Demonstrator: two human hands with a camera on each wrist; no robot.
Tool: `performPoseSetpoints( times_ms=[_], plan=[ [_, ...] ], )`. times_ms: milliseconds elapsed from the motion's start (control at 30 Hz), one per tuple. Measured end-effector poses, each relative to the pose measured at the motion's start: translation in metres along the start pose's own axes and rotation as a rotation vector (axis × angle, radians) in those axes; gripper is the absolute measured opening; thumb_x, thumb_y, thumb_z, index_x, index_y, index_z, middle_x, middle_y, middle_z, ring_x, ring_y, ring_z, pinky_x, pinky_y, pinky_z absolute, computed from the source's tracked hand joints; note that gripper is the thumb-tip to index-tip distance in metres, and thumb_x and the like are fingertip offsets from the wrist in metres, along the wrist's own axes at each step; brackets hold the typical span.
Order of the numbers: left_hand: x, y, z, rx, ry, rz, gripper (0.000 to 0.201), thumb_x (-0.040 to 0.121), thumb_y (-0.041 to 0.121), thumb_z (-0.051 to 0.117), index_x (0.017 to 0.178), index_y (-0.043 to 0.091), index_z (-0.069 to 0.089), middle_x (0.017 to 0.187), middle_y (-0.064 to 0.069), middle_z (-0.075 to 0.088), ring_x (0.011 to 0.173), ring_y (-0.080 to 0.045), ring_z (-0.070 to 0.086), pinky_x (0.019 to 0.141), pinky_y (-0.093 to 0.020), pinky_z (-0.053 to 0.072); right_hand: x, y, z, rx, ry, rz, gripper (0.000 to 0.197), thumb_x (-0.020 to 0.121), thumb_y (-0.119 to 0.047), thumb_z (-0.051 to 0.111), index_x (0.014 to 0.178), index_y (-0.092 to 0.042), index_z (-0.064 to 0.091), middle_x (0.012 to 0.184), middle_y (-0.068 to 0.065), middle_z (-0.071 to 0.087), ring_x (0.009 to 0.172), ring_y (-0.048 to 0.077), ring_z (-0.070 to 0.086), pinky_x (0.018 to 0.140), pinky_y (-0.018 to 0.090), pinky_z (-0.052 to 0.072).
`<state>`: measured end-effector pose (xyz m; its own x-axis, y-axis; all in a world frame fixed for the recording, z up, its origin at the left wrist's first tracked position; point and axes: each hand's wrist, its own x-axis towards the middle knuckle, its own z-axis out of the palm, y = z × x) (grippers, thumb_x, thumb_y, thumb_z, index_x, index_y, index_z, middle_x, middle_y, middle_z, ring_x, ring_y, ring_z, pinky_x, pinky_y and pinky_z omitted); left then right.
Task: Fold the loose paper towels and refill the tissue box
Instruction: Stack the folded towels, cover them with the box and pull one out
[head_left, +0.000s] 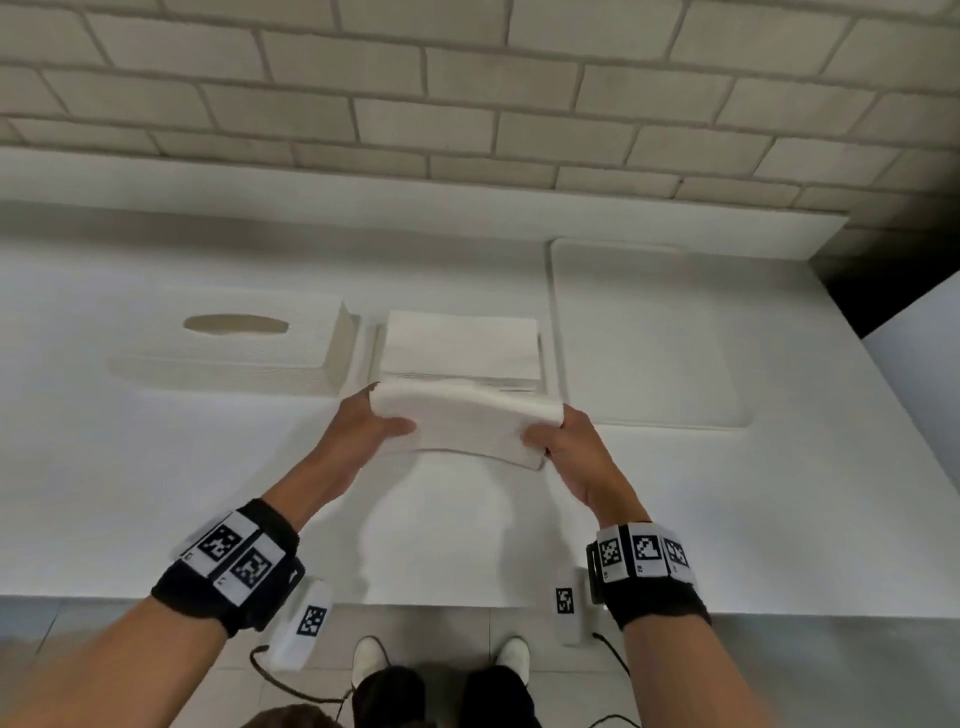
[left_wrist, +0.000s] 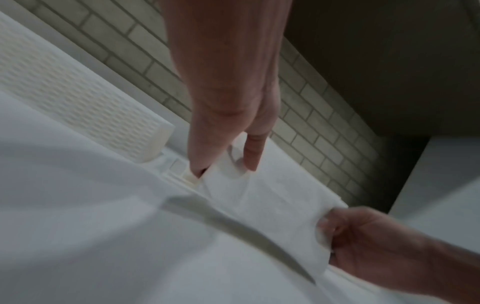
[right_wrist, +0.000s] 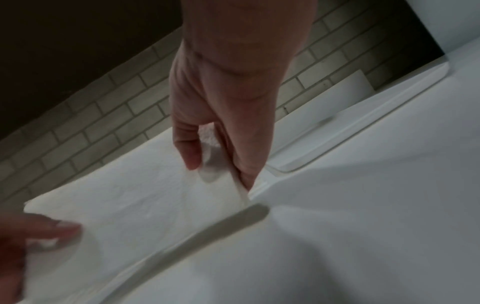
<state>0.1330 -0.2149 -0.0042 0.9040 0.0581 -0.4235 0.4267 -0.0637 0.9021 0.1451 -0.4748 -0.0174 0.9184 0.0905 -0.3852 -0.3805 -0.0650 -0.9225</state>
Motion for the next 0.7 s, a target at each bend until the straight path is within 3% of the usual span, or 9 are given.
performPoseSetpoints(
  times_ms=[67,100,167,267,333,400,500,600,700],
  plan=[
    [-0.001,-0.013,0.0,0.048,0.001,0.047,0.075,0.065,0.021,0.084,0.132,0.017,0.052,0.125,-0.003,0.065,0.114,-0.021,0.061,0.102,-0.037,0.047,-0.007,0.007,0.003,-0.02,0.057,-0.069,0.038,0.064,-0.005,0.059,0.099,-0.015,0.069,0.084,-0.003,0.069,0.08,0.01,0.062,0.072,0.023,0.047],
    [-0.003,-0.016,0.001,0.058,-0.001,0.07,0.063,0.07,0.015,0.081,0.126,0.021,0.054,0.118,-0.001,0.066,0.106,-0.018,0.063,0.094,-0.03,0.05,-0.01,0.01,0.004,-0.041,0.065,-0.095,0.039,0.063,-0.006,0.056,0.1,-0.015,0.067,0.082,-0.005,0.067,0.074,0.005,0.06,0.068,0.019,0.046],
    [-0.003,-0.024,0.001,0.101,-0.034,0.118,0.047,0.078,-0.002,0.071,0.109,0.03,0.055,0.102,0.001,0.064,0.088,-0.019,0.061,0.075,-0.026,0.051,-0.015,0.015,0.004,-0.078,0.056,-0.114,0.041,0.064,-0.005,0.053,0.1,-0.02,0.064,0.084,-0.006,0.066,0.074,0.005,0.061,0.066,0.02,0.048],
    [-0.003,-0.033,-0.002,0.185,-0.059,0.141,0.054,0.079,0.012,0.067,0.127,0.029,0.046,0.106,-0.009,0.064,0.087,-0.029,0.06,0.082,-0.037,0.05,-0.019,0.022,0.005,-0.117,0.062,-0.12,0.041,0.066,-0.006,0.049,0.098,-0.025,0.064,0.082,-0.007,0.066,0.071,0.006,0.06,0.063,0.019,0.047],
    [-0.004,-0.036,-0.003,0.198,-0.07,0.156,0.043,0.088,0.008,0.06,0.125,0.025,0.045,0.091,-0.007,0.059,0.072,-0.022,0.054,0.068,-0.028,0.046,-0.02,0.024,0.008,-0.143,0.098,-0.134,0.032,0.068,-0.009,0.047,0.091,-0.024,0.064,0.076,-0.007,0.061,0.064,0.006,0.051,0.06,0.019,0.041],
    [-0.007,-0.034,0.0,0.218,-0.058,0.223,0.037,0.093,-0.002,0.052,0.106,0.033,0.049,0.088,0.0,0.055,0.07,-0.012,0.048,0.062,-0.021,0.039,-0.021,0.024,0.009,-0.148,0.121,-0.155,0.027,0.071,-0.01,0.046,0.088,-0.023,0.063,0.078,-0.006,0.06,0.068,0.006,0.051,0.064,0.021,0.04],
    [-0.009,-0.035,-0.001,0.237,-0.077,0.259,0.042,0.095,-0.002,0.05,0.101,0.039,0.045,0.092,0.01,0.055,0.071,-0.006,0.047,0.064,-0.017,0.038,-0.024,0.026,0.008,-0.15,0.119,-0.145,0.032,0.075,-0.006,0.046,0.096,-0.023,0.064,0.085,-0.005,0.065,0.074,0.003,0.058,0.071,0.023,0.045],
    [-0.011,-0.036,0.0,0.245,-0.073,0.278,0.038,0.096,0.003,0.051,0.106,0.039,0.045,0.102,0.009,0.058,0.085,-0.005,0.054,0.086,-0.025,0.039,-0.026,0.032,0.004,-0.136,0.109,-0.124,0.034,0.085,0.0,0.048,0.11,-0.017,0.064,0.101,0.006,0.071,0.088,0.014,0.064,0.083,0.031,0.051],
    [-0.01,-0.031,0.0,0.234,-0.003,0.305,0.032,0.095,0.006,0.055,0.104,0.036,0.049,0.098,-0.004,0.064,0.081,-0.015,0.058,0.082,-0.031,0.044,-0.024,0.032,0.0,-0.154,0.157,-0.129,0.021,0.091,-0.004,0.05,0.106,-0.008,0.064,0.082,0.01,0.063,0.071,0.014,0.054,0.07,0.031,0.044]
  ],
)
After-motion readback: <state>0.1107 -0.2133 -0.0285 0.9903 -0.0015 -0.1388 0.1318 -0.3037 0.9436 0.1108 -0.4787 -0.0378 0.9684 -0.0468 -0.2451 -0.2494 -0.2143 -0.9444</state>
